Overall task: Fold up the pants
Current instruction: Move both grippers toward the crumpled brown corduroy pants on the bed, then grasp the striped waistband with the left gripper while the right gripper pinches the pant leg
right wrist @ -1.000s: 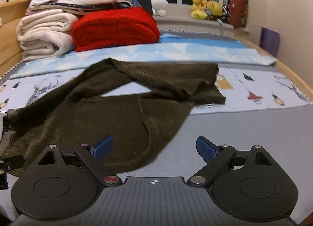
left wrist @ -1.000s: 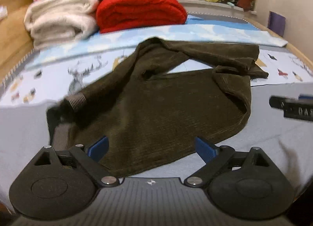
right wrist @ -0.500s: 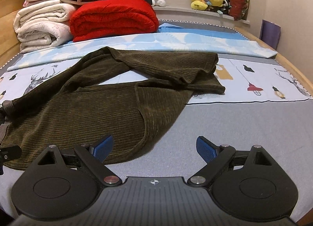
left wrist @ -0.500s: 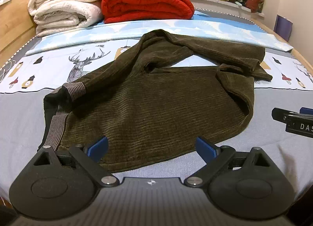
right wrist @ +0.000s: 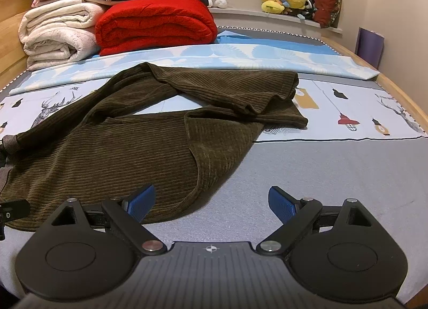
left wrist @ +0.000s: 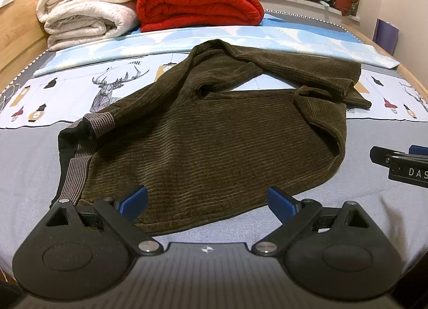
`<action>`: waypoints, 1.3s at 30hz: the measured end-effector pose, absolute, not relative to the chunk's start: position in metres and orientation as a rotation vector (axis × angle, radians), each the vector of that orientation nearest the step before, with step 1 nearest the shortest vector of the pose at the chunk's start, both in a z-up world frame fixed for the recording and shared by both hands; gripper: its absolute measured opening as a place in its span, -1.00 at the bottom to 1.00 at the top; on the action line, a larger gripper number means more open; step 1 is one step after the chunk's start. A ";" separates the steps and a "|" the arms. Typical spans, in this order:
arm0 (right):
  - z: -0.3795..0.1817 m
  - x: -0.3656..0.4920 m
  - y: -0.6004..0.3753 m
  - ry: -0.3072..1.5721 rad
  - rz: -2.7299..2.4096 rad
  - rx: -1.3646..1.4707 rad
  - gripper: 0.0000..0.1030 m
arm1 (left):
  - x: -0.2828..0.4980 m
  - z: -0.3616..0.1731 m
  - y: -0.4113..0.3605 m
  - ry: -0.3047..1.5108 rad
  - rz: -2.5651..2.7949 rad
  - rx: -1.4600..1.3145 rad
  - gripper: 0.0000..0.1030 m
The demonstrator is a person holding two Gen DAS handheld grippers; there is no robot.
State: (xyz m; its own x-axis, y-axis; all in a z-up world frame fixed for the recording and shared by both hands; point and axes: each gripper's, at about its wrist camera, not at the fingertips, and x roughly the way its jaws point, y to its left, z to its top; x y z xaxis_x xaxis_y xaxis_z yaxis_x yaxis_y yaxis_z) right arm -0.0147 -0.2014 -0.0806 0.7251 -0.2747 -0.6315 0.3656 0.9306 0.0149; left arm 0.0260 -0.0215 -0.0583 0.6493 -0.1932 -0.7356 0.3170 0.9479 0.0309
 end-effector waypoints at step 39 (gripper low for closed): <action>-0.153 0.142 -0.268 1.002 -0.140 -0.010 -0.21 | 0.229 -0.135 0.162 1.261 -0.051 -0.068 0.63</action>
State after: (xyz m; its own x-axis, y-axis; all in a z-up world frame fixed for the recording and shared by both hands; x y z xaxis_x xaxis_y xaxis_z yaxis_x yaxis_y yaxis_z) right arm 0.1422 -0.2676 -0.1535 0.5306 -0.1222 -0.8388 0.1126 0.9909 -0.0731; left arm 0.2294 0.1620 -0.1355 0.3046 -0.0765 -0.9494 0.0012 0.9968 -0.0799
